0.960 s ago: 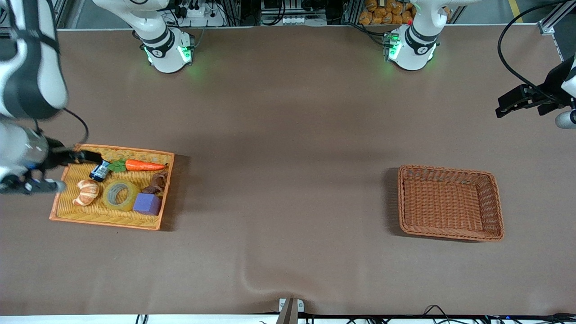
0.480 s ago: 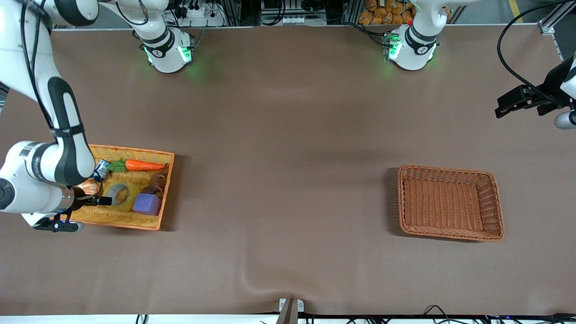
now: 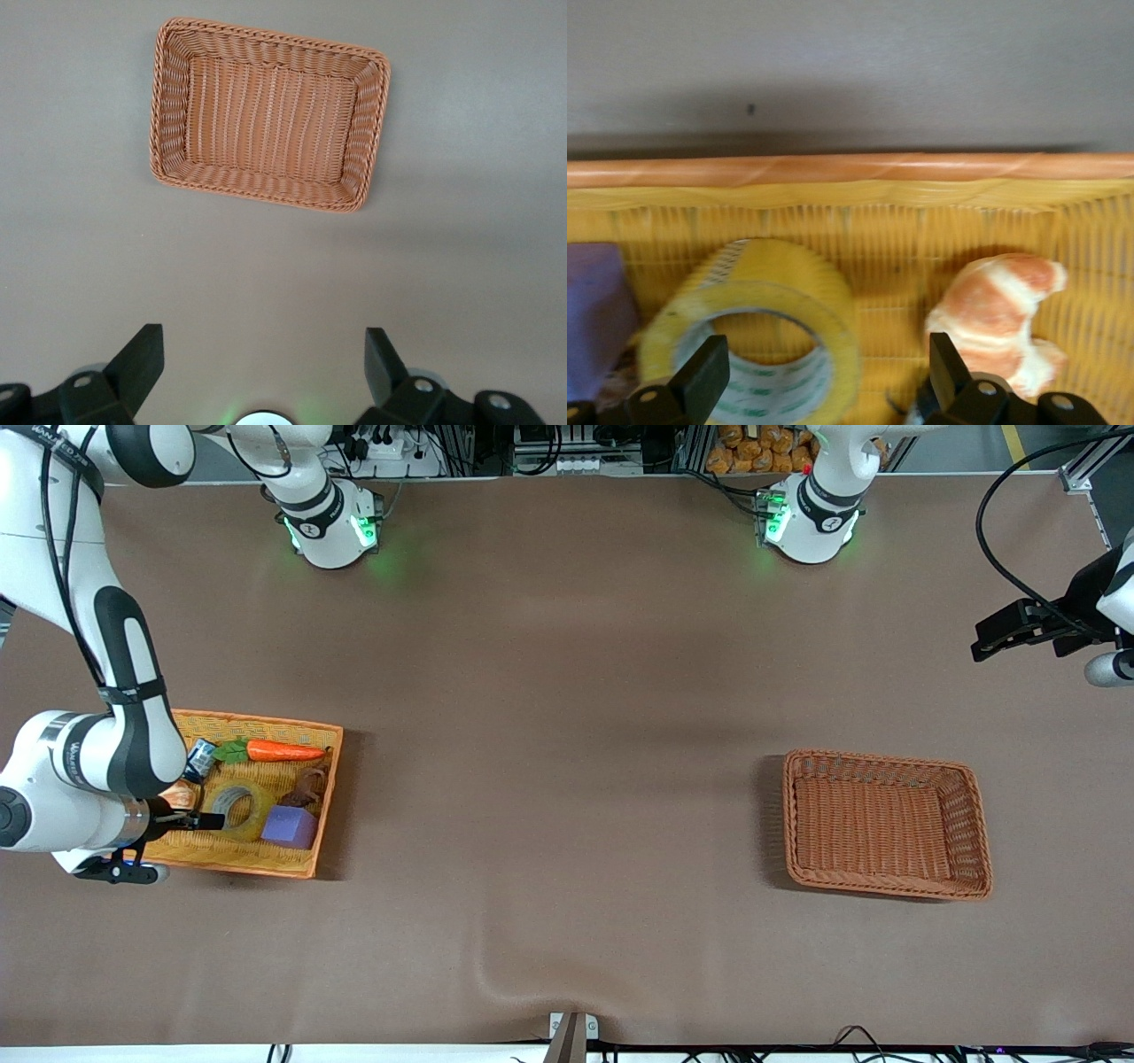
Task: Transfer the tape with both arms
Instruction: 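Reach the right gripper down to the tape roll in the yellow tray, then close the right gripper on the tape roll's rim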
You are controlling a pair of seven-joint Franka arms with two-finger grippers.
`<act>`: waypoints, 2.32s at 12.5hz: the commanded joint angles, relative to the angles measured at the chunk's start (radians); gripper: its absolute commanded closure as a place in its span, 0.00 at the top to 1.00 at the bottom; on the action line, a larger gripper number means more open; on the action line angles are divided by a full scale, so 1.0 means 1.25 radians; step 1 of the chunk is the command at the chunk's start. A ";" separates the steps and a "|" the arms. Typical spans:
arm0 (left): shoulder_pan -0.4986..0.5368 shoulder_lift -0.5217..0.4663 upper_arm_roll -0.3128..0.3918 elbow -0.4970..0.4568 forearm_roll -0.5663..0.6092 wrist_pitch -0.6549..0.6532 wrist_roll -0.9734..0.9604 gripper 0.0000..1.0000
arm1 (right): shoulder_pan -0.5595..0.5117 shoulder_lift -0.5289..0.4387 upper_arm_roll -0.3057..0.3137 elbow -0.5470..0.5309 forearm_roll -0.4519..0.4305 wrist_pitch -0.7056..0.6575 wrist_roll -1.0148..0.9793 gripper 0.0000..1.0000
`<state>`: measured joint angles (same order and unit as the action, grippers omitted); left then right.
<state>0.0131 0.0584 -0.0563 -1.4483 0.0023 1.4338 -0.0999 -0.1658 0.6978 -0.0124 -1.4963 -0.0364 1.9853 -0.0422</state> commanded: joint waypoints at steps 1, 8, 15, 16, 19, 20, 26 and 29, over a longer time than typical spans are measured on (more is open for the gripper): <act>0.004 -0.001 -0.003 0.004 0.007 -0.005 0.015 1.00 | -0.008 -0.016 0.004 -0.004 0.034 -0.105 0.018 1.00; 0.004 -0.003 -0.003 0.005 0.007 -0.005 0.017 1.00 | -0.001 0.018 0.000 -0.033 -0.015 -0.002 0.017 1.00; 0.004 -0.003 -0.003 0.004 0.005 -0.005 0.017 1.00 | -0.007 0.026 0.000 -0.033 -0.033 0.018 0.019 0.08; 0.004 -0.003 -0.003 0.003 0.005 -0.005 0.017 1.00 | -0.009 0.026 0.000 -0.033 -0.033 0.018 0.018 0.00; 0.004 -0.001 -0.003 0.001 0.005 -0.005 0.016 1.00 | -0.011 0.026 0.001 -0.028 -0.033 0.016 0.008 0.00; 0.004 -0.001 -0.003 0.001 0.005 -0.003 0.017 1.00 | -0.013 0.026 0.001 -0.019 -0.033 0.016 0.007 0.00; 0.004 0.000 -0.003 0.000 0.005 -0.002 0.016 1.00 | 0.018 0.017 0.011 0.220 -0.021 -0.359 0.008 0.00; 0.003 0.001 -0.003 0.000 0.007 -0.002 0.016 1.00 | 0.080 0.011 0.028 0.274 0.017 -0.458 0.087 0.00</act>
<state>0.0131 0.0610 -0.0566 -1.4496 0.0023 1.4338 -0.0999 -0.1134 0.7095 0.0165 -1.1930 -0.0438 1.4557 -0.0151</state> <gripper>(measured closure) 0.000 0.780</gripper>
